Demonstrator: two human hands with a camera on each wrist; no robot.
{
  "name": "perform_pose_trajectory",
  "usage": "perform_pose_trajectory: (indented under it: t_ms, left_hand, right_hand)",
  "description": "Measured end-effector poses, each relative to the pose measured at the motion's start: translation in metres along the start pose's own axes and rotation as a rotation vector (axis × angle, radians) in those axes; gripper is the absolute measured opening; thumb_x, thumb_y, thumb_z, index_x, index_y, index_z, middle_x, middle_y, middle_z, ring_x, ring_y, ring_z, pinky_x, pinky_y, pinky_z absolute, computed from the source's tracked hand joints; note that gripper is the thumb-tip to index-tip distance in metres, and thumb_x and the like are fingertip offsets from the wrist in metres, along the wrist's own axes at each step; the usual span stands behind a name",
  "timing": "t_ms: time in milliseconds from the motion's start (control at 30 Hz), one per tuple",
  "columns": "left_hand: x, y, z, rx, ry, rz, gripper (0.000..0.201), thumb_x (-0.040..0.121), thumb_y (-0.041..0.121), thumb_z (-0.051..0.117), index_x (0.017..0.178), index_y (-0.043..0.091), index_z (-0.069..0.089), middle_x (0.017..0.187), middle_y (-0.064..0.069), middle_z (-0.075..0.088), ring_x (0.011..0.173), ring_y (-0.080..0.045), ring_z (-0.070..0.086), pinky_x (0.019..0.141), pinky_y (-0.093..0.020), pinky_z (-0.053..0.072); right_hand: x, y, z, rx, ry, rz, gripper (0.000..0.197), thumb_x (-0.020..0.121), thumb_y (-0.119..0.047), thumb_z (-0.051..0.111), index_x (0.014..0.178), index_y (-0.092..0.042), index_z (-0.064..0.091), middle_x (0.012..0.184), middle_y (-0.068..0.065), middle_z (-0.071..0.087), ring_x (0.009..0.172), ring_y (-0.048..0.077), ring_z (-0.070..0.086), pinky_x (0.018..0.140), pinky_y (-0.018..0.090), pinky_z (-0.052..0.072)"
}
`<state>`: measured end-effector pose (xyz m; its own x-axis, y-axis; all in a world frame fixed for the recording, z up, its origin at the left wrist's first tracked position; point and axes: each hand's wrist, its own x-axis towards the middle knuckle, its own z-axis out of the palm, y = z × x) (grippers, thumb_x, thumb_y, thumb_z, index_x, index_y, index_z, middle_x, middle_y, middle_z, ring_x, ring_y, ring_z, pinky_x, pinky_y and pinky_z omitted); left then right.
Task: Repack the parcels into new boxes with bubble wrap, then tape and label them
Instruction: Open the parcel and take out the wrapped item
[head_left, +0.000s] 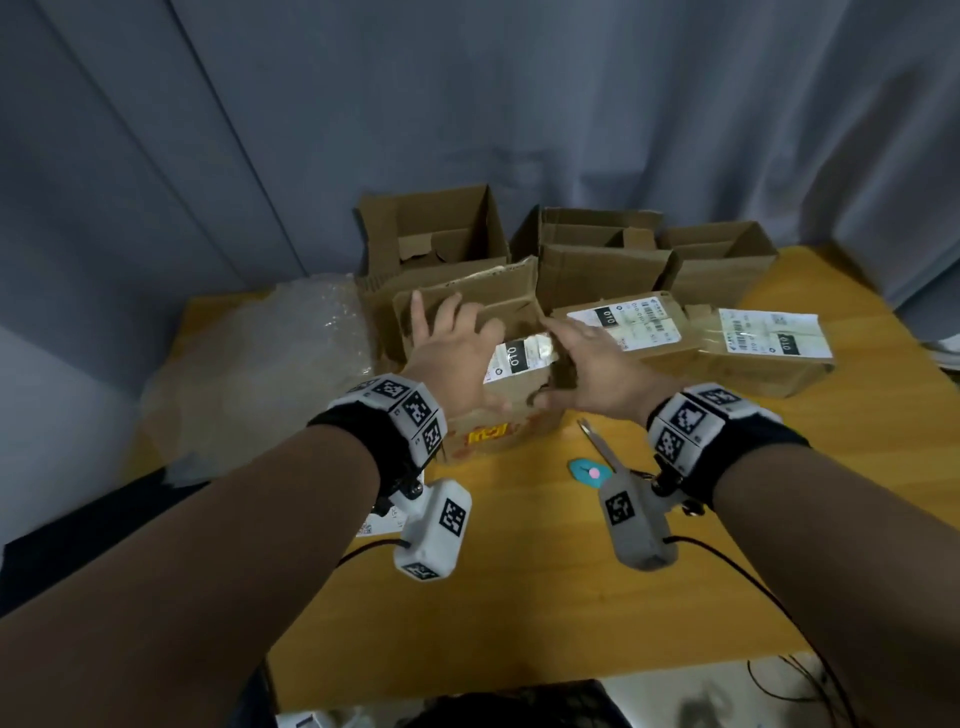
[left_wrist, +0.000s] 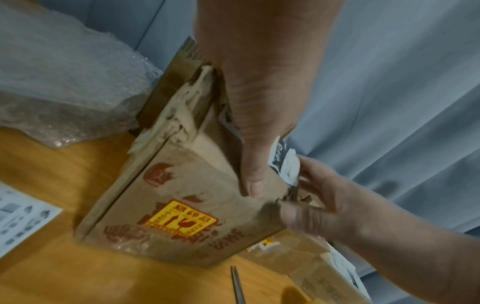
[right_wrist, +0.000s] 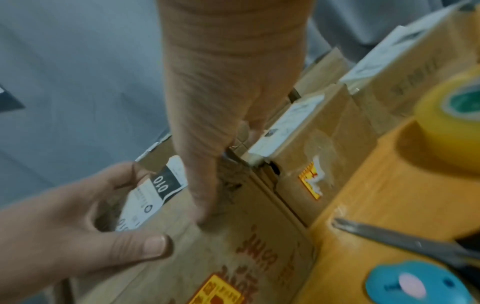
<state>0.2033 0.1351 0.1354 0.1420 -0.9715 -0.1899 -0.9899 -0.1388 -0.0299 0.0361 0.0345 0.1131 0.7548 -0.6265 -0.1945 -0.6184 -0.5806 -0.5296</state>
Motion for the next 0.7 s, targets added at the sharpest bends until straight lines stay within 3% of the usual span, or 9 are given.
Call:
perform_pose_trajectory:
  t_ms: [67,167,233,333,400,467,567,633,700]
  left_hand:
    - [0.002,-0.002,-0.006,-0.013,0.01,0.029,0.073,0.069,0.064,0.066,0.126,0.022,0.046,0.142,-0.005,0.032,0.139,-0.028,0.017,0.108,-0.066,-0.01]
    - [0.0,0.001,-0.018,-0.04,0.013,0.074,0.054,0.08,0.05,0.065,0.123,0.022,0.05,0.135,-0.002,0.038,0.133,-0.024,0.027,0.111,-0.063,-0.008]
    - [-0.006,0.004,-0.02,-0.096,0.01,0.151,0.034,0.089,0.038,0.057,0.118,0.022,0.053,0.124,-0.001,0.046,0.126,-0.022,0.039,0.116,-0.053,0.002]
    - [-0.018,0.004,-0.021,-0.266,-0.021,0.248,0.03,0.098,0.043,0.039,0.098,0.019,0.058,0.096,0.002,0.058,0.105,-0.021,0.055,0.103,-0.037,0.026]
    - [-0.026,-0.004,-0.022,-0.418,-0.118,0.179,0.048,0.099,0.048,0.028,0.094,0.017,0.064,0.094,-0.001,0.065,0.099,-0.017,0.057,0.112,-0.042,0.019]
    - [-0.032,-0.016,-0.02,-0.355,-0.188,0.159,0.045,0.098,0.05,0.03,0.082,0.023,0.062,0.098,0.003,0.063,0.104,-0.014,0.054,0.114,-0.055,0.007]
    - [-0.035,-0.03,-0.015,-0.146,-0.292,0.109,0.049,0.087,0.065,0.043,0.118,0.031,0.059,0.149,0.0,0.034,0.143,-0.019,0.015,0.111,-0.061,-0.011]
    - [-0.033,-0.033,-0.01,-0.082,-0.279,0.09,0.076,0.077,0.075,0.048,0.138,0.031,0.042,0.158,-0.002,0.013,0.145,-0.019,-0.001,0.111,-0.061,-0.012]
    - [-0.032,-0.028,-0.009,0.031,-0.259,0.131,0.096,0.069,0.081,0.049,0.147,0.031,0.026,0.159,-0.002,0.008,0.145,-0.021,0.0,0.112,-0.058,-0.005]
  right_hand:
    - [0.007,0.002,-0.006,-0.017,-0.12,0.017,0.097,0.066,-0.033,0.085,0.144,-0.022,0.028,0.136,0.0,0.046,0.125,0.02,0.042,0.102,0.036,0.039]
    - [0.01,0.001,-0.011,0.078,-0.068,0.044,0.054,0.072,-0.022,0.081,0.11,-0.022,0.044,0.093,-0.009,0.056,0.086,0.01,0.055,0.068,0.022,0.043]
    - [0.009,-0.002,-0.011,-0.01,0.051,-0.013,0.03,0.076,-0.014,0.075,0.089,-0.018,0.048,0.081,-0.008,0.052,0.078,0.014,0.053,0.061,0.023,0.039]
    - [0.002,-0.004,-0.009,-0.152,0.014,-0.121,0.015,0.078,-0.008,0.068,0.087,-0.011,0.056,0.09,0.004,0.057,0.087,0.024,0.056,0.074,0.037,0.048]
    - [-0.005,-0.003,-0.009,-0.199,-0.082,-0.143,0.02,0.083,-0.01,0.065,0.101,-0.015,0.059,0.104,0.002,0.059,0.098,0.023,0.056,0.082,0.036,0.048]
    - [-0.009,-0.002,-0.014,-0.233,-0.166,-0.157,0.038,0.086,-0.013,0.062,0.122,-0.023,0.056,0.12,-0.002,0.055,0.109,0.019,0.053,0.089,0.032,0.046]
    - [-0.009,-0.004,-0.021,-0.305,-0.27,-0.206,0.05,0.081,-0.027,0.066,0.129,-0.03,0.055,0.121,-0.006,0.053,0.114,0.017,0.049,0.092,0.032,0.045]
    - [-0.01,-0.014,-0.023,-0.307,-0.375,-0.197,0.057,0.078,-0.05,0.068,0.131,-0.033,0.054,0.123,-0.007,0.051,0.117,0.016,0.045,0.097,0.035,0.042]
    - [-0.012,-0.026,-0.021,-0.228,-0.464,-0.092,0.072,0.078,-0.066,0.059,0.139,-0.032,0.044,0.139,-0.006,0.043,0.128,0.016,0.038,0.107,0.037,0.036]
